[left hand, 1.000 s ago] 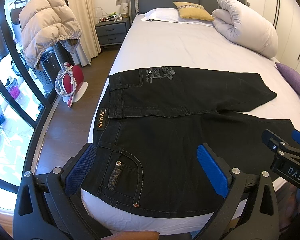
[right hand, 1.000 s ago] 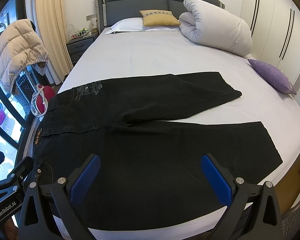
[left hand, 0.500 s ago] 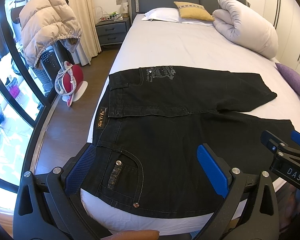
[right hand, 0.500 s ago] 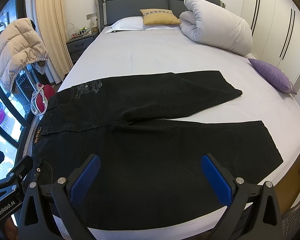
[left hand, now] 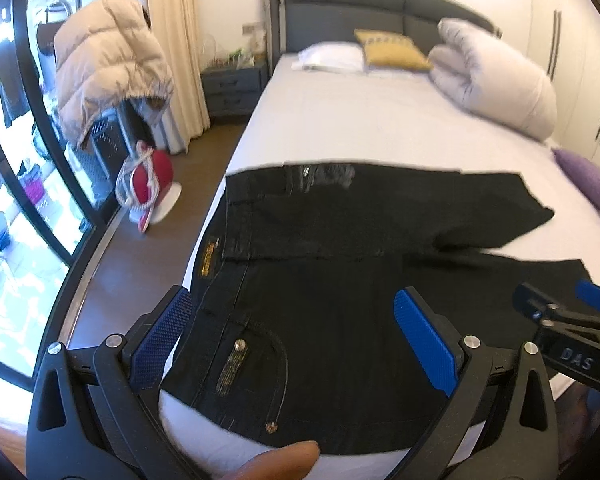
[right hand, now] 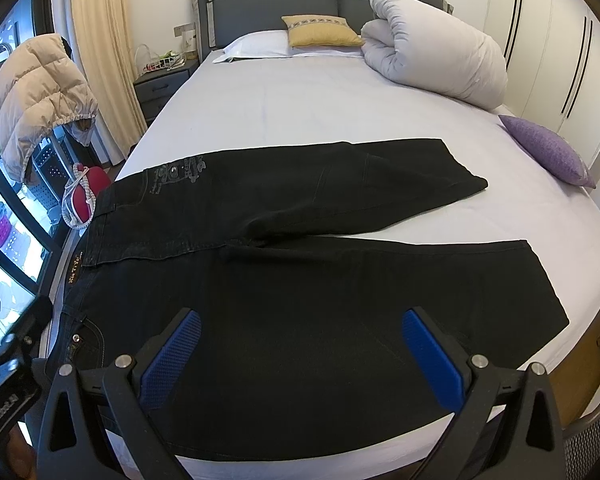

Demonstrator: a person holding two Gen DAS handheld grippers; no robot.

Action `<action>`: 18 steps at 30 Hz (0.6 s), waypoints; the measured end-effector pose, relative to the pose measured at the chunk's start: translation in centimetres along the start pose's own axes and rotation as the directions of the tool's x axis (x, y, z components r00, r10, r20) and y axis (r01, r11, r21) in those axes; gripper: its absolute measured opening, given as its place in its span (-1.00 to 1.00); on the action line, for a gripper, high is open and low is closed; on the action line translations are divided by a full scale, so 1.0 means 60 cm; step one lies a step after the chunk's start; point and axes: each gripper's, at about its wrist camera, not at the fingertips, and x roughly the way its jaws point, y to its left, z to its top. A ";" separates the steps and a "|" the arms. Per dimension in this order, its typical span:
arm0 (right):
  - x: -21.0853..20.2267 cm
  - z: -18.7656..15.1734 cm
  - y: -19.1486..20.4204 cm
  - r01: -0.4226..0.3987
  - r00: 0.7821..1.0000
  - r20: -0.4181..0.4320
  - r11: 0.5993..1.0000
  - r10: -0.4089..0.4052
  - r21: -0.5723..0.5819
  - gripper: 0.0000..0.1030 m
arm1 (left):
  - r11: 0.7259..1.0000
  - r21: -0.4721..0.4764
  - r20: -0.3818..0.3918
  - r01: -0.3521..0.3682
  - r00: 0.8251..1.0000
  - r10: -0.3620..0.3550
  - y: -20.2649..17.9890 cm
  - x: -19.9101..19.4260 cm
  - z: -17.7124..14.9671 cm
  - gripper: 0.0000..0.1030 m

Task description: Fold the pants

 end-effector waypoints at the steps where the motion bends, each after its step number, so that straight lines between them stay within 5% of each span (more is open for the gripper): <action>1: 0.001 0.001 0.000 -0.002 1.000 0.000 1.000 0.002 0.000 1.00 | 1.000 0.007 0.017 0.006 1.000 -0.006 0.000 -0.002 0.000 1.00; 8: 0.012 0.030 -0.012 -0.036 0.999 0.039 0.999 0.035 0.013 1.00 | 0.992 0.050 0.020 0.112 0.993 -0.113 0.046 0.024 0.052 1.00; 18: 0.033 0.139 -0.028 -0.111 0.974 0.195 0.994 0.112 -0.020 1.00 | 0.995 0.099 0.125 -0.025 0.992 0.013 0.093 0.094 0.131 1.00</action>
